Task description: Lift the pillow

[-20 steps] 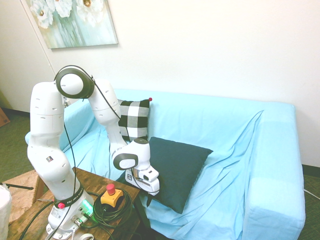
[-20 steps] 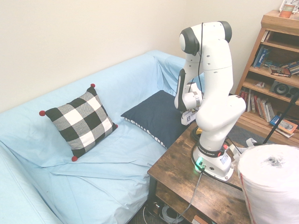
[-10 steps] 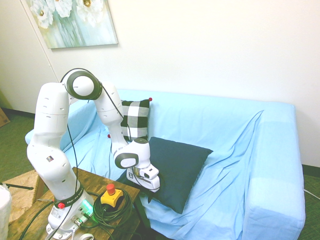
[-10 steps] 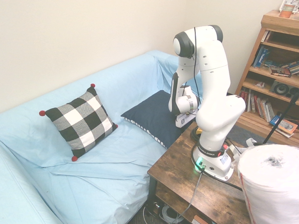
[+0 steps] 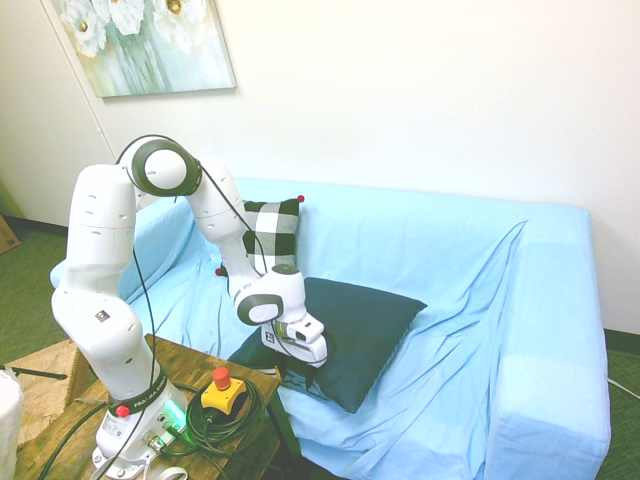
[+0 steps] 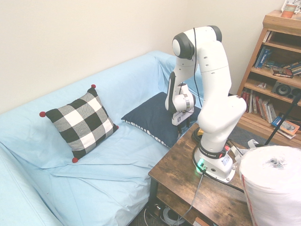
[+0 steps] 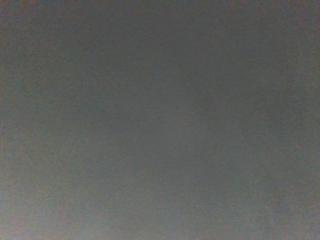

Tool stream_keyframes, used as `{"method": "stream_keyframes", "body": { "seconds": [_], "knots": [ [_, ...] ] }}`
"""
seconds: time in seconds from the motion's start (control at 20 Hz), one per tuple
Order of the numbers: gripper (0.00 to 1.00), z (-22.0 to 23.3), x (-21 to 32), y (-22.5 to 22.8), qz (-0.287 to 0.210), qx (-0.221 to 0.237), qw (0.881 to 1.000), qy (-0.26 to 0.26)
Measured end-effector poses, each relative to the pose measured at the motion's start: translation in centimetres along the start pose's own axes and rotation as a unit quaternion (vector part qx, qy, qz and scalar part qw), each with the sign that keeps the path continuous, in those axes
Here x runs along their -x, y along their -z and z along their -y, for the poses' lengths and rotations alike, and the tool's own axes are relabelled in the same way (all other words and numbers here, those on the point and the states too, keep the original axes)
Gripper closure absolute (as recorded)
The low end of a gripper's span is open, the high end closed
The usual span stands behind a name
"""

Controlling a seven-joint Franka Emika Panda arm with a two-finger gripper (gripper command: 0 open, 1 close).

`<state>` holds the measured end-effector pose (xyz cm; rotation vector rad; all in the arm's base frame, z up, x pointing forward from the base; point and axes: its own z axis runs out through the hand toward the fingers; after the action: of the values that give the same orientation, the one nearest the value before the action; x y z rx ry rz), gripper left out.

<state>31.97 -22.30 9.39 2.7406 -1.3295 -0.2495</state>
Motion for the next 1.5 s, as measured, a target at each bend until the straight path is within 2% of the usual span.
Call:
{"method": "stream_keyframes", "body": {
  "seconds": [0.4, 0.85, 1.2, 1.5],
  "knots": [
    [0.0, 5.2, -2.7, 9.6, -0.042, -0.041, 0.998, 0.004],
    [0.0, 14.7, -5.7, 20.9, -0.082, -0.092, 0.992, 0.012],
    [0.0, 18.9, -9.2, 27.0, -0.116, -0.122, 0.986, 0.008],
    [0.0, 24.5, -12.7, 32.0, -0.135, -0.146, 0.98, 0.01]
  ]
}}
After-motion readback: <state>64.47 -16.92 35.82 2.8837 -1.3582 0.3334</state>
